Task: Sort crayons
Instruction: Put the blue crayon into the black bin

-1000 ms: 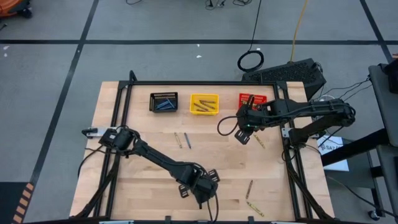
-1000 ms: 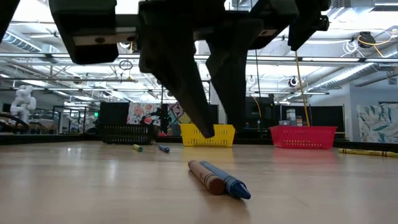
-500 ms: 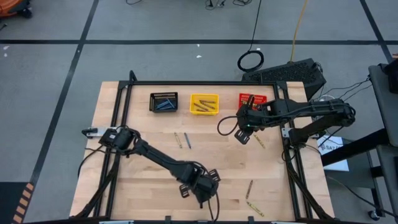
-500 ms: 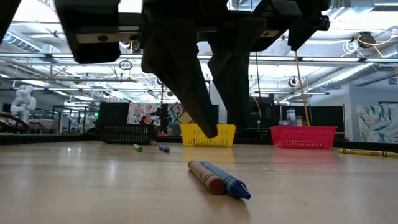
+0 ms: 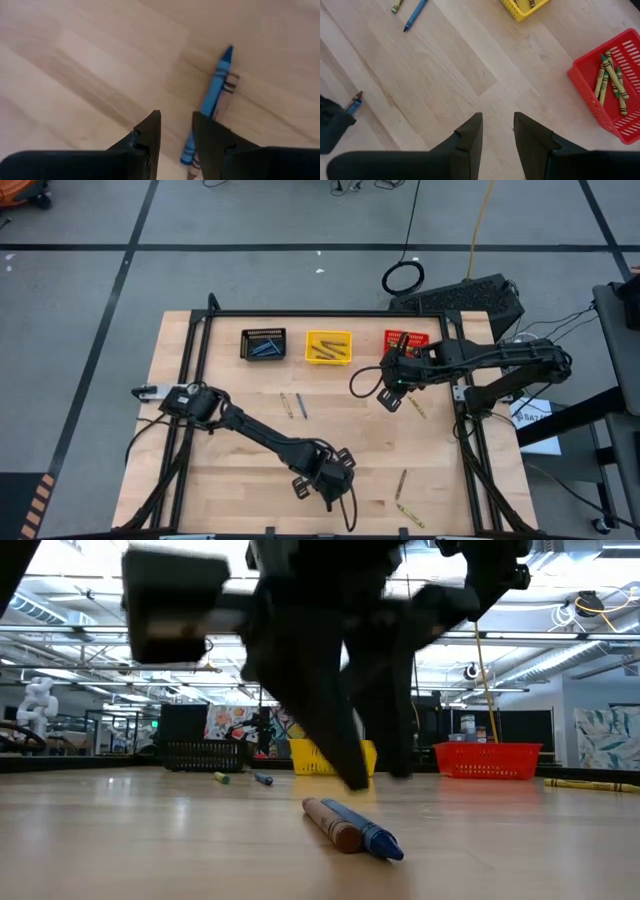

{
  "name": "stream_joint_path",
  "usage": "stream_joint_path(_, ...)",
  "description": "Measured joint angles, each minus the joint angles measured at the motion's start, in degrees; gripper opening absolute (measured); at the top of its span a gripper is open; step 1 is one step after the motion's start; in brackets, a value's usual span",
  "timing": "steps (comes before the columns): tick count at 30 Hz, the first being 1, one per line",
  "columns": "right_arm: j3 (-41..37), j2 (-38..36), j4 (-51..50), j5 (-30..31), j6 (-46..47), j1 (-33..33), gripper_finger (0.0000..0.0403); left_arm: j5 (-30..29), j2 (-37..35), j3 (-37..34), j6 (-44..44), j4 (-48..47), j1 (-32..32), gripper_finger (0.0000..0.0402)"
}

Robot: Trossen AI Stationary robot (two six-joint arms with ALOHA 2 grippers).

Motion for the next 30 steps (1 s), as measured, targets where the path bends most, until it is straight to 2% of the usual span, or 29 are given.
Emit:
stream_joint_path(14,0.00,-0.01,0.42,-0.06,-0.17,0.00,0.0098,-1.05,0.08,0.02,0.19,-1.66,-0.29,0.0105)
stream_joint_path(21,0.00,-0.02,0.41,-0.10,-0.73,-0.01,0.0098,-1.34,0.06,-0.02,-5.60,-18.46,-2.80,0.0105)
stream_joint_path(30,0.00,-0.02,0.79,-0.10,-0.87,0.00,0.0098,-3.22,0.06,-0.02,-8.43,-16.06,-3.84,0.0105)
